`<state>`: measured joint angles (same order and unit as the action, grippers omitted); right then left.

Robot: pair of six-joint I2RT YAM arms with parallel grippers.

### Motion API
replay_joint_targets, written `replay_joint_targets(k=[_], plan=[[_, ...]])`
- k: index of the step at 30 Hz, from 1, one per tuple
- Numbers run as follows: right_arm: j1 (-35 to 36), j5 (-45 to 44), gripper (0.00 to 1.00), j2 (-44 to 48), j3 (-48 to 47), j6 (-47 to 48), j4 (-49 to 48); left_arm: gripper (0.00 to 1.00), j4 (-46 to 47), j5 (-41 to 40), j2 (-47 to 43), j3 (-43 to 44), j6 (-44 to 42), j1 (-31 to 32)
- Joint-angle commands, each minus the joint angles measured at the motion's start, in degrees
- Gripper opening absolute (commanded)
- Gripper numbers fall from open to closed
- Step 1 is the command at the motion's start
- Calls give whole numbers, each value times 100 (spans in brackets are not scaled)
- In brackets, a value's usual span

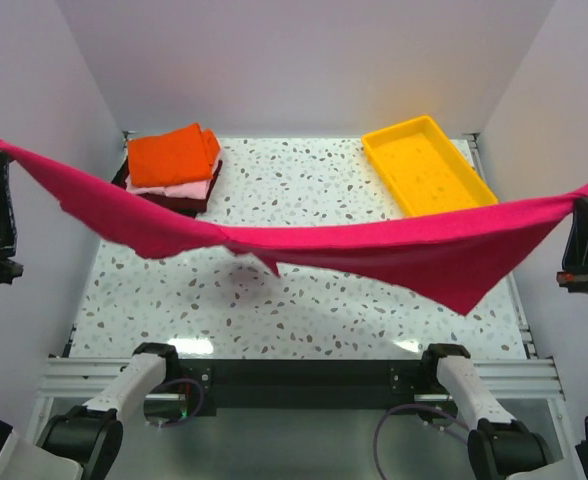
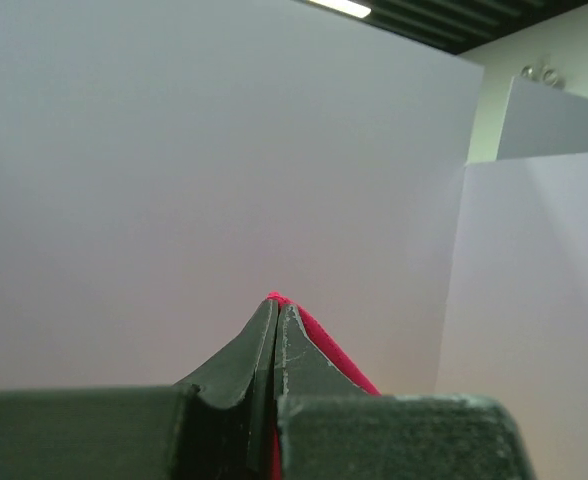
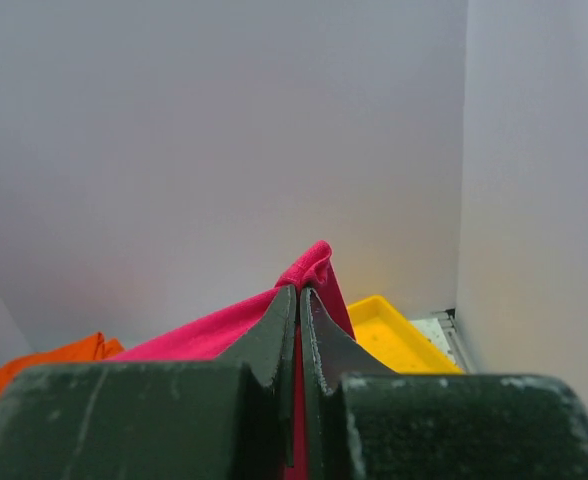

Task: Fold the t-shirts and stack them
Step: Flatten the tshirt out

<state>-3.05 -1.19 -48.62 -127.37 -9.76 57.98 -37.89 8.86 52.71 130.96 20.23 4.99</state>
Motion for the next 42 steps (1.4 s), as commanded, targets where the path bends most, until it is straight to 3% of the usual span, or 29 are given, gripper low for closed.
replay_joint_targets(k=[1, 7, 11, 14, 18, 20, 21, 24, 25, 26, 30, 35, 42], plan=[[-3, -268, 0, -77, 45, 150, 355, 0, 369, 212, 117, -96, 227, -25], [6, -66, 0, 159, 1651, -25, -382, 0, 589, 108, 187, -1456, 148, -25], [-3, 84, 0, 125, 3555, -202, -1313, 0, 1422, 45, 345, -3430, -10, -25], [-3, 110, 0, -348, 4646, -342, -2218, 0, 2038, 115, 967, -4224, -159, -25], [-3, 102, 0, -1735, 5222, -562, -3607, 0, 2558, -103, 2381, -4211, -335, -42], [32, 232, 0, -2804, 4970, -580, -3906, 1, 2594, -183, 3453, -3625, -449, -42], [50, 233, 0, -3124, 4828, -554, -3951, 30, 2576, -174, 4127, -3386, -450, -42], [103, 286, 38, -3994, 4161, -510, -3838, 93, 2418, -52, 4949, -2384, -371, -16], [120, 286, 55, -4093, 3959, -492, -3777, 100, 2409, -69, 5212, -2225, -353, 10], [138, 277, 58, -4094, 3939, -483, -3785, 100, 2409, -130, 5258, -2032, -396, 123], [191, 277, 74, -3603, 4299, -378, -3961, 100, 2374, -438, 4996, -2266, -608, 449], [261, 558, 75, -2531, 5149, -421, -3794, 100, 2690, -737, 3591, -4212, -407, 862], [1289, 733, 76, -1440, 6329, -745, -3442, 100, 2506, -860, 1816, -6440, 104, 1039]])
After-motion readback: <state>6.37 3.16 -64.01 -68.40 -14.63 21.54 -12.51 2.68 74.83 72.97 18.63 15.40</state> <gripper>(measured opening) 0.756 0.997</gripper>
